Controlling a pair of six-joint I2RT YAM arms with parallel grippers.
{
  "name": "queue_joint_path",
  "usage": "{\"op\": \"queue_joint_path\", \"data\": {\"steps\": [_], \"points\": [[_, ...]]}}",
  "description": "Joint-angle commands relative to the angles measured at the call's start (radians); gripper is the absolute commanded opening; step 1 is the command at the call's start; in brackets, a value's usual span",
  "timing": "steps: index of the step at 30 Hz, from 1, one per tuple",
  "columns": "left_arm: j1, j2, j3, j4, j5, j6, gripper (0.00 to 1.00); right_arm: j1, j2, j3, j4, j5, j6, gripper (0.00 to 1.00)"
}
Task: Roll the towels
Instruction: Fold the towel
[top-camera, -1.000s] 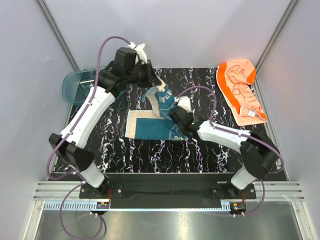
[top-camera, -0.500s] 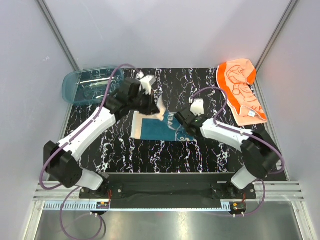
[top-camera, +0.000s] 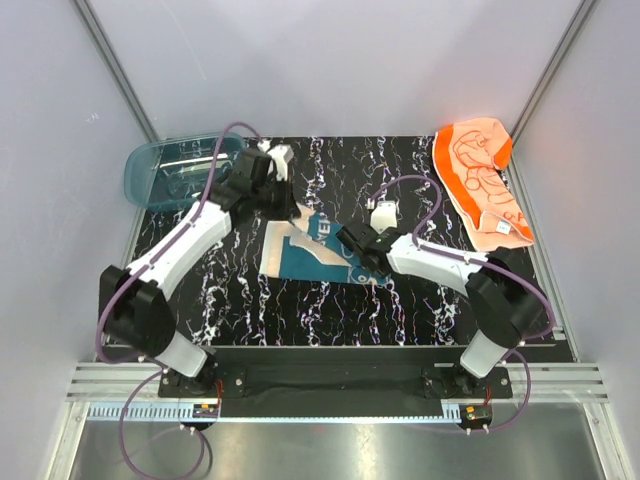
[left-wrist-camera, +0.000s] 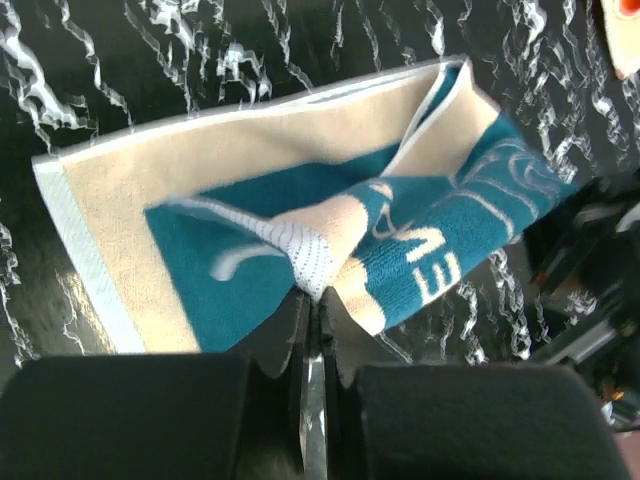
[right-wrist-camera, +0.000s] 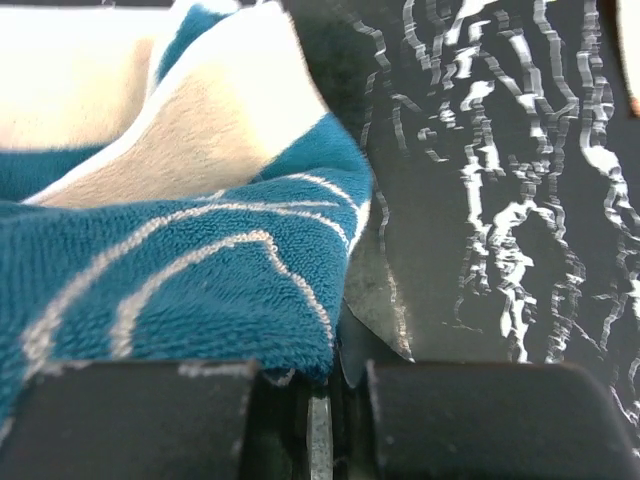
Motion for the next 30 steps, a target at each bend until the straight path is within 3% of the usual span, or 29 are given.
{"op": "queue_joint_path", "data": {"steps": [1, 3, 6, 9, 10, 13, 14, 17, 24, 30], "points": [[0.002, 0.091, 0.266, -0.006, 0.045, 0.024, 0.0, -0.003, 0.014, 0.083, -0.128, 0.119, 0.106, 0.0], [-0.021, 0.14, 0.424, -0.06, 0.03, 0.072, 0.0, -0.003, 0.015, 0.117, -0.18, 0.14, 0.159, 0.0], [-0.023, 0.11, 0.443, -0.053, -0.021, 0.113, 0.0, -0.002, 0.015, 0.129, -0.177, 0.139, 0.151, 0.0], [0.006, 0.002, 0.273, 0.006, -0.093, 0.119, 0.0, -0.001, 0.03, 0.121, -0.168, 0.123, 0.136, 0.0], [0.017, -0.057, 0.131, 0.024, -0.111, 0.106, 0.0, -0.001, 0.035, 0.115, -0.156, 0.111, 0.131, 0.0], [0.061, -0.159, -0.096, 0.124, -0.108, 0.037, 0.0, 0.005, 0.067, 0.088, -0.121, 0.075, 0.111, 0.0], [0.074, -0.179, -0.223, 0.17, -0.122, 0.003, 0.0, 0.01, 0.078, 0.08, -0.111, 0.061, 0.102, 0.0], [0.094, -0.191, -0.392, 0.195, -0.185, -0.051, 0.0, 0.037, 0.133, 0.075, -0.093, 0.018, 0.096, 0.0], [0.155, -0.09, -0.413, 0.178, -0.235, -0.063, 0.0, 0.125, 0.26, 0.144, -0.146, -0.002, 0.116, 0.0], [0.184, -0.072, -0.37, 0.135, -0.32, -0.05, 0.0, 0.145, 0.245, 0.111, -0.15, -0.094, 0.137, 0.01]]}}
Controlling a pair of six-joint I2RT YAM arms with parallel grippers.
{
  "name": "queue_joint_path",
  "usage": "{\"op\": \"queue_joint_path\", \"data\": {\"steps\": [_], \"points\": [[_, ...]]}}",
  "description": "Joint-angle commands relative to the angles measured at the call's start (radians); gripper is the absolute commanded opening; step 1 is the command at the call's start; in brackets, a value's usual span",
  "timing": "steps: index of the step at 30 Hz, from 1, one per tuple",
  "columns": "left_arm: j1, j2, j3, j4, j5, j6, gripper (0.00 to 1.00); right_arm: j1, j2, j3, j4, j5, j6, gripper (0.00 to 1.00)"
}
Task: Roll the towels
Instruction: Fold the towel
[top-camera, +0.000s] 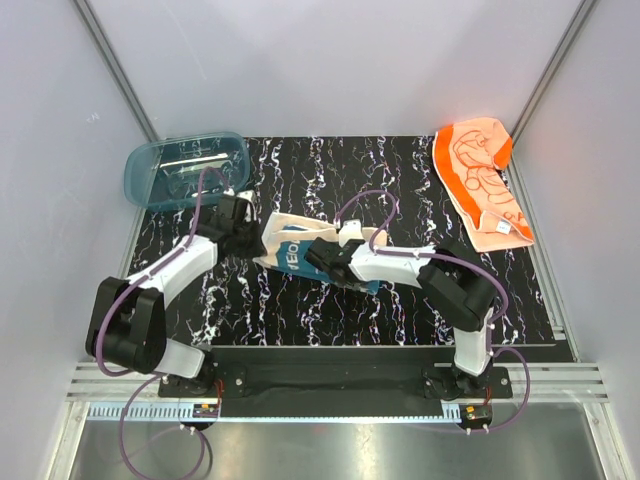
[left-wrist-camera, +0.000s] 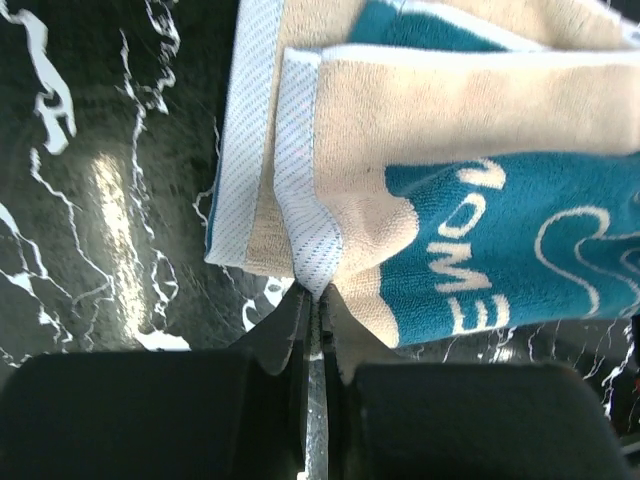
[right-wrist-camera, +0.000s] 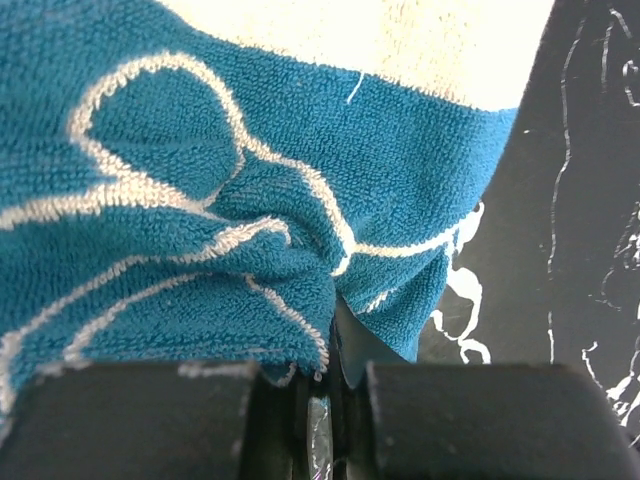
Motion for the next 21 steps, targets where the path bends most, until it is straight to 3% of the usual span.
{"op": "queue_joint_path", "data": {"steps": [1, 7, 10, 11, 13, 14, 17, 21], "points": [[0.051, 0.018, 0.044, 0.006, -0.156, 0.028, 0.0, 0.002, -0.011, -0.049, -0.081, -0.056, 0.052, 0.02], [0.063, 0.078, 0.151, 0.057, -0.01, 0.067, 0.0, 0.028, -0.013, -0.1, -0.062, -0.128, 0.076, 0.11], [0.056, 0.086, 0.251, 0.092, 0.131, 0.09, 0.0, 0.033, -0.005, -0.098, -0.065, -0.135, 0.079, 0.34], [0.047, 0.089, 0.329, 0.078, 0.155, 0.098, 0.0, 0.033, -0.007, -0.097, -0.065, -0.133, 0.08, 0.5], [0.013, 0.103, 0.417, 0.045, 0.18, 0.139, 0.0, 0.033, -0.02, -0.095, -0.07, -0.125, 0.079, 0.62], [0.002, 0.104, 0.453, 0.019, 0.194, 0.152, 0.0, 0.033, -0.04, -0.095, -0.074, -0.121, 0.079, 0.73], [-0.025, 0.089, 0.543, 0.025, 0.326, 0.215, 0.02, 0.034, -0.088, -0.104, -0.096, -0.105, 0.082, 0.85], [-0.018, 0.009, 0.46, 0.048, 0.146, 0.233, 0.04, 0.033, -0.213, -0.118, -0.136, -0.101, 0.079, 0.91]]}}
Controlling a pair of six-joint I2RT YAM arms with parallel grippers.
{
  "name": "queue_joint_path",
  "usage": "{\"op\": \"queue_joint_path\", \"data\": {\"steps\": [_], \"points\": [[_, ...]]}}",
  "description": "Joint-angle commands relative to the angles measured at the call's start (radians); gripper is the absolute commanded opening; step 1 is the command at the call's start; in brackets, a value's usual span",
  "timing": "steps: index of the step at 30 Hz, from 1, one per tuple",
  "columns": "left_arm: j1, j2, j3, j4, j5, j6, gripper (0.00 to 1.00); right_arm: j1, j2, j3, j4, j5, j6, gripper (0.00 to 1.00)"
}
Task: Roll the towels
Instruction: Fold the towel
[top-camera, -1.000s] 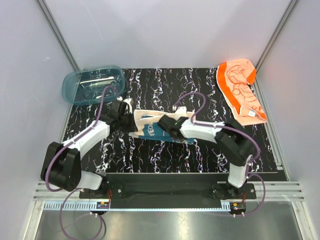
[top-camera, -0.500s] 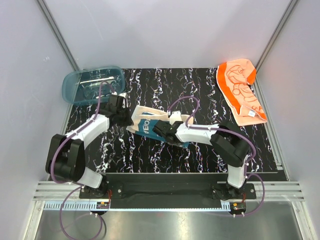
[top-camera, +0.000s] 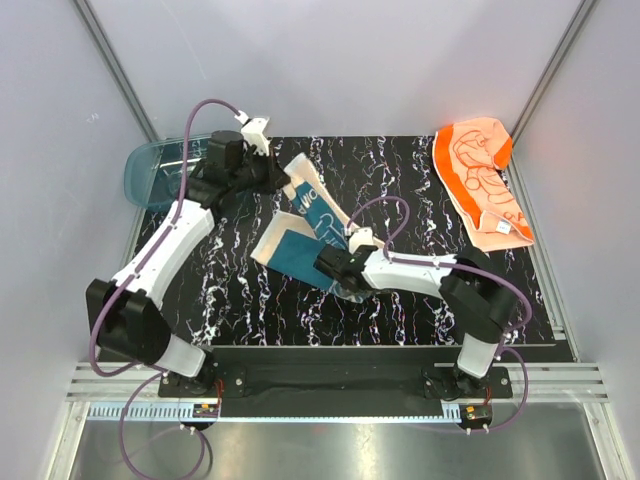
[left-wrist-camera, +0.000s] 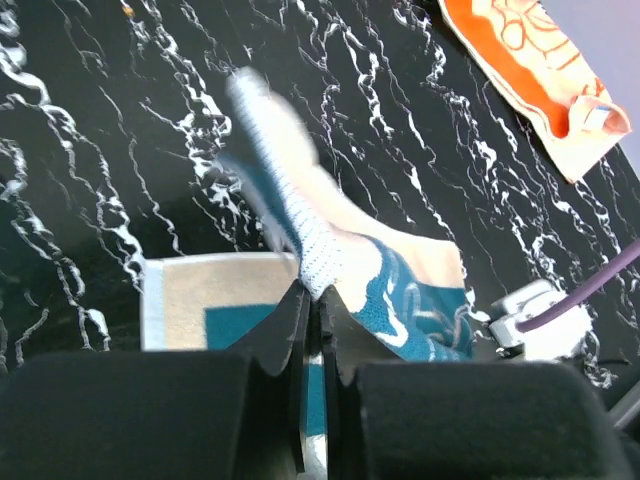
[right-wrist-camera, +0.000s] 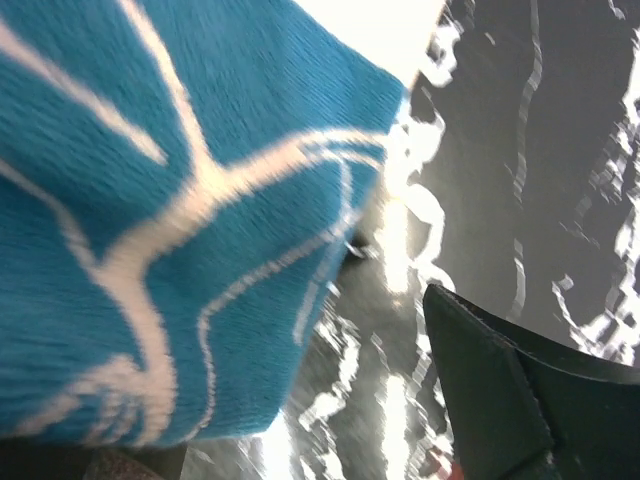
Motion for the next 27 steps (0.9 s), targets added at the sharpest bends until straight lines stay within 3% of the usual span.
{"op": "queue_joint_path", "data": {"steps": [1, 8, 12, 17, 23, 27], "points": [[0.028, -0.069, -0.104, 0.023, -0.079, 0.055, 0.03, 0.008, -0.109, -0.024, -0.092, -0.04, 0.021, 0.92], [0.168, 0.061, -0.327, -0.009, -0.075, -0.094, 0.0, 0.01, -0.248, -0.032, -0.131, -0.043, 0.011, 0.93], [0.17, 0.201, -0.281, -0.086, -0.043, -0.114, 0.01, 0.008, -0.276, -0.024, -0.144, -0.04, 0.005, 0.93], [0.17, 0.215, -0.251, -0.127, -0.052, -0.111, 0.07, 0.01, -0.285, -0.027, -0.132, -0.055, -0.005, 0.93], [0.17, 0.199, -0.261, -0.163, -0.084, -0.105, 0.14, 0.01, -0.438, -0.128, 0.05, -0.165, -0.045, 0.8], [0.17, 0.153, -0.289, -0.176, -0.075, -0.12, 0.24, 0.006, -0.439, -0.132, 0.148, -0.222, -0.107, 0.61]]}}
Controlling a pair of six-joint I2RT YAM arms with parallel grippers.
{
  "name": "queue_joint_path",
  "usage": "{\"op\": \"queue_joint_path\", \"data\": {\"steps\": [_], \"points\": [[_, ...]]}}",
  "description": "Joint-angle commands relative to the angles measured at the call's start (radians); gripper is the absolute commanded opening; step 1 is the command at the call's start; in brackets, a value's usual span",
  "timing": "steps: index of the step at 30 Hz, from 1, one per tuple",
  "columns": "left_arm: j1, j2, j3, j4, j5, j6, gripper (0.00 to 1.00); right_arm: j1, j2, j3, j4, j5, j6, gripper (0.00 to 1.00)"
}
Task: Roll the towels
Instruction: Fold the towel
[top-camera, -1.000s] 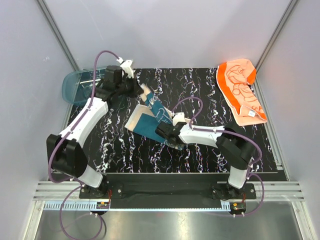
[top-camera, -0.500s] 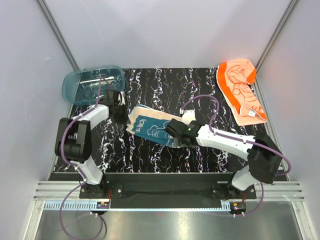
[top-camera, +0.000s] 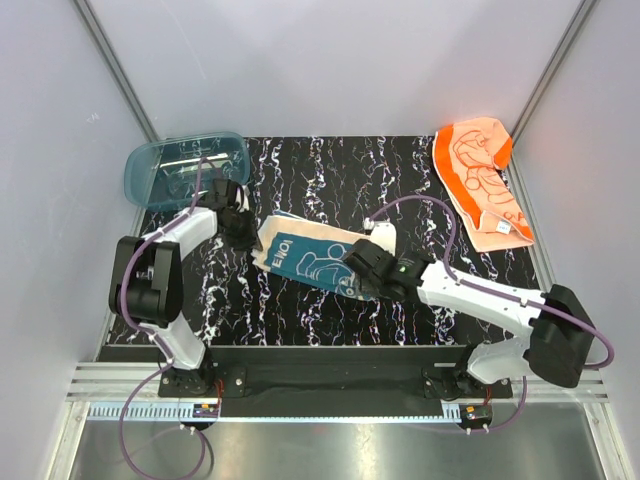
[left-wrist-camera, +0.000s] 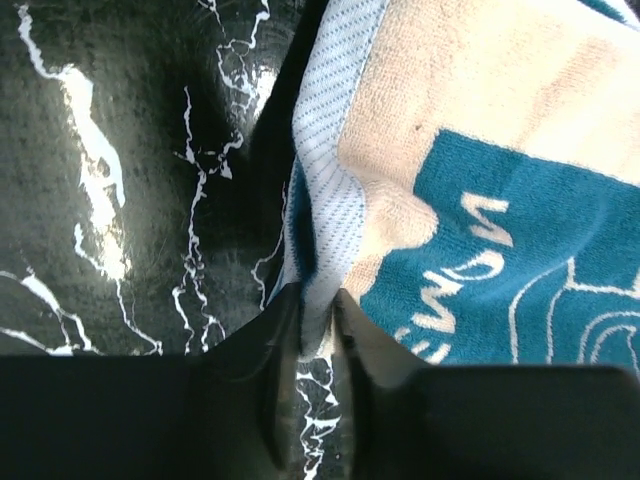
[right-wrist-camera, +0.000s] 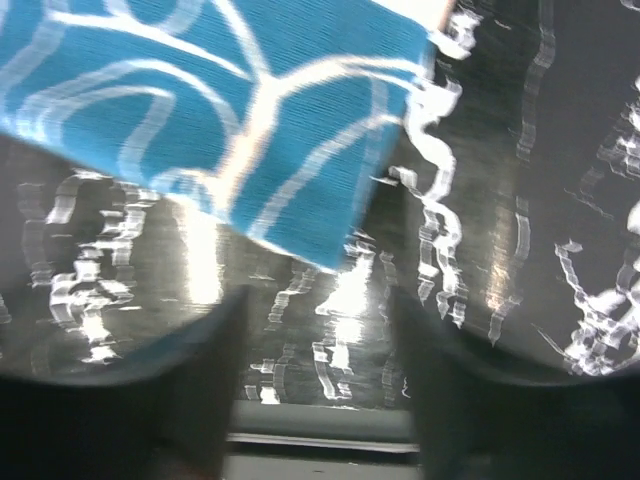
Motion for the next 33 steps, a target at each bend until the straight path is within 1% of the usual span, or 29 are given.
{"op": "queue_joint_path", "data": {"steps": [1, 3, 4, 5, 6, 7, 8, 10, 13, 15, 16, 18, 19, 20, 21, 22, 23, 24, 26, 27, 28, 29, 30, 31, 32, 33], "points": [[-0.004, -0.086, -0.015, -0.025, -0.007, -0.018, 0.29, 0.002, 0.002, 0.039, 0.149, -0.063, -0.074, 0.53], [-0.004, -0.123, -0.039, -0.038, -0.019, -0.019, 0.44, -0.018, 0.066, 0.063, 0.167, -0.08, -0.091, 0.47], [-0.004, -0.137, -0.044, -0.052, -0.028, -0.018, 0.56, -0.03, 0.089, 0.082, 0.175, -0.084, -0.097, 0.45], [-0.004, -0.164, -0.052, -0.057, -0.04, -0.015, 0.6, -0.045, 0.137, 0.084, 0.19, -0.092, -0.097, 0.43], [-0.004, -0.178, -0.055, -0.062, -0.048, -0.01, 0.62, -0.071, 0.158, 0.084, 0.206, -0.133, -0.095, 0.42], [-0.004, -0.19, -0.053, -0.077, -0.056, -0.004, 0.68, -0.12, 0.177, 0.065, 0.225, -0.159, -0.089, 0.42], [-0.004, -0.203, -0.05, -0.083, -0.062, -0.001, 0.69, -0.148, 0.21, 0.053, 0.27, -0.187, -0.088, 0.39], [-0.004, -0.236, -0.045, -0.101, -0.068, 0.007, 0.71, -0.174, 0.24, 0.03, 0.292, -0.209, -0.089, 0.37], [-0.004, -0.281, -0.036, -0.124, -0.074, 0.013, 0.73, -0.174, 0.274, 0.016, 0.266, -0.201, -0.073, 0.31], [-0.004, -0.313, -0.023, -0.134, -0.091, 0.011, 0.74, -0.173, 0.248, -0.016, 0.255, -0.224, -0.05, 0.29], [-0.007, -0.324, -0.018, -0.141, -0.099, 0.008, 0.74, -0.17, 0.229, -0.056, 0.252, -0.229, -0.011, 0.27], [-0.014, -0.359, -0.012, -0.144, -0.138, 0.007, 0.75, -0.144, 0.173, -0.115, 0.237, -0.23, 0.041, 0.27], [-0.043, -0.368, 0.006, -0.155, -0.175, 0.011, 0.76, -0.131, 0.157, -0.13, 0.229, -0.226, 0.061, 0.27], [-0.068, -0.384, 0.014, -0.16, -0.242, 0.021, 0.77, -0.113, 0.142, -0.146, 0.226, -0.227, 0.075, 0.27], [-0.126, -0.388, 0.026, -0.164, -0.285, 0.04, 0.78, -0.085, 0.14, -0.168, 0.226, -0.241, 0.104, 0.27], [-0.16, -0.39, 0.045, -0.169, -0.319, 0.051, 0.79, -0.07, 0.145, -0.176, 0.227, -0.247, 0.115, 0.29], [-0.195, -0.39, 0.054, -0.17, -0.382, 0.057, 0.79, -0.061, 0.161, -0.177, 0.233, -0.256, 0.121, 0.3], [-0.258, -0.39, 0.06, -0.172, -0.407, 0.065, 0.8, -0.053, 0.174, -0.171, 0.229, -0.256, 0.131, 0.3], [-0.301, -0.398, 0.067, -0.167, -0.444, 0.065, 0.81, -0.053, 0.185, -0.15, 0.194, -0.226, 0.132, 0.34], [-0.318, -0.405, 0.063, -0.161, -0.445, 0.065, 0.81, -0.054, 0.179, -0.112, 0.175, -0.207, 0.116, 0.38], [-0.347, -0.417, 0.054, -0.137, -0.447, 0.065, 0.81, -0.053, 0.166, -0.087, 0.155, -0.19, 0.106, 0.42], [-0.359, -0.449, 0.034, -0.125, -0.445, 0.068, 0.81, -0.053, 0.131, -0.059, 0.103, -0.167, 0.093, 0.58], [-0.385, -0.466, 0.022, -0.094, -0.432, 0.079, 0.81, -0.056, 0.111, 0.005, 0.073, -0.114, 0.069, 0.66], [-0.398, -0.485, 0.011, -0.077, -0.422, 0.087, 0.81, -0.064, 0.091, 0.039, 0.042, -0.088, 0.055, 0.69], [-0.415, -0.521, -0.011, -0.063, -0.413, 0.093, 0.8, -0.074, 0.053, 0.076, -0.031, -0.036, 0.044, 0.75], [-0.445, -0.537, -0.022, -0.034, -0.41, 0.106, 0.8, -0.091, 0.034, 0.144, -0.07, -0.013, 0.026, 0.76]]}}
